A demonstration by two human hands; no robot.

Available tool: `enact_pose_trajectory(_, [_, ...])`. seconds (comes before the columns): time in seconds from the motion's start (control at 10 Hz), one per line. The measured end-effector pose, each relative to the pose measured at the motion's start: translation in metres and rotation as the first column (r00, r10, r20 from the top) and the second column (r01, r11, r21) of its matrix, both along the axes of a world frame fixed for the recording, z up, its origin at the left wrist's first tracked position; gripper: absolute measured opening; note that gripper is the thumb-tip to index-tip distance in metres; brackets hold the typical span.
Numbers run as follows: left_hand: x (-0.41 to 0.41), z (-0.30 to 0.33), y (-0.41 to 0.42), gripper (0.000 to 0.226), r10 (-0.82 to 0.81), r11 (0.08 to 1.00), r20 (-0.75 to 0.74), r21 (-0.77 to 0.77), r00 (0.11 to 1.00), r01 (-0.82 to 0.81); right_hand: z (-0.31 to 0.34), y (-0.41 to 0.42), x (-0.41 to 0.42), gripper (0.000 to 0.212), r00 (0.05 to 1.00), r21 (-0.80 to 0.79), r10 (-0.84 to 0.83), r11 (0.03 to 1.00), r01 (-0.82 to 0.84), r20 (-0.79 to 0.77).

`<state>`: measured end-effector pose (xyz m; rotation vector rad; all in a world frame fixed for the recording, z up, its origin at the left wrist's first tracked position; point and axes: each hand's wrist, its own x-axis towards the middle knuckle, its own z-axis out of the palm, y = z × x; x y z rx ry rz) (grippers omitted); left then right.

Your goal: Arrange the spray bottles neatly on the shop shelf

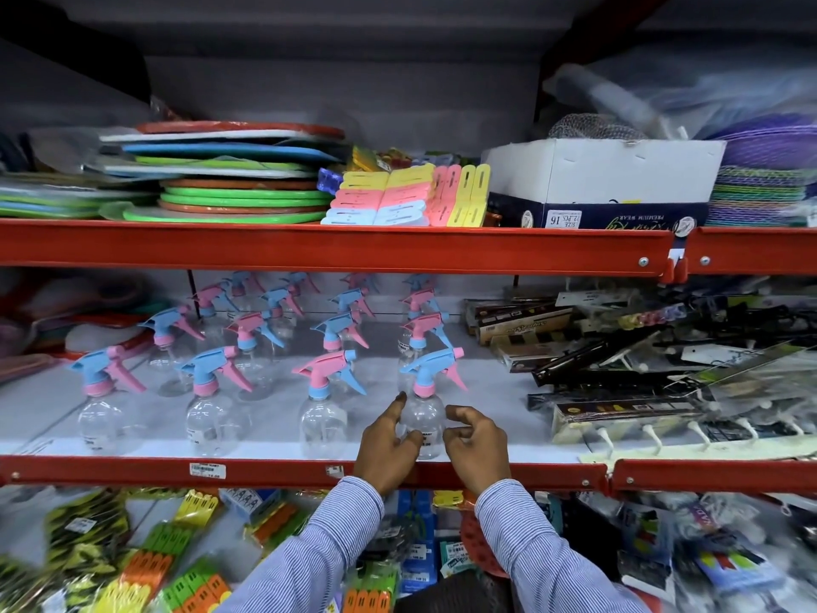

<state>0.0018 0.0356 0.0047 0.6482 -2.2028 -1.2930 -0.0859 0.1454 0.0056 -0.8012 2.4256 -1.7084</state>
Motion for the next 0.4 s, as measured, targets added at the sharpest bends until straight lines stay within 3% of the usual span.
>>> enact_pose_trajectory(0.3, [0.0008, -0.0006, -0.0004, 0.063, -0.014, 0.998, 0.002, -0.058, 1.000, 0.014, -0.0018, 0.0010, 0.0009, 0.034, 1.000, -0.013, 0.014, 1.000, -0.014, -0.015])
enact_pose_trajectory(0.4, [0.0068, -0.0012, 0.0026, 0.064, 0.015, 0.987, -0.017, -0.160, 1.000, -0.017, -0.0014, 0.0071, 0.0044, 0.036, 0.996, -0.043, -0.054, 0.998, 0.051, -0.072])
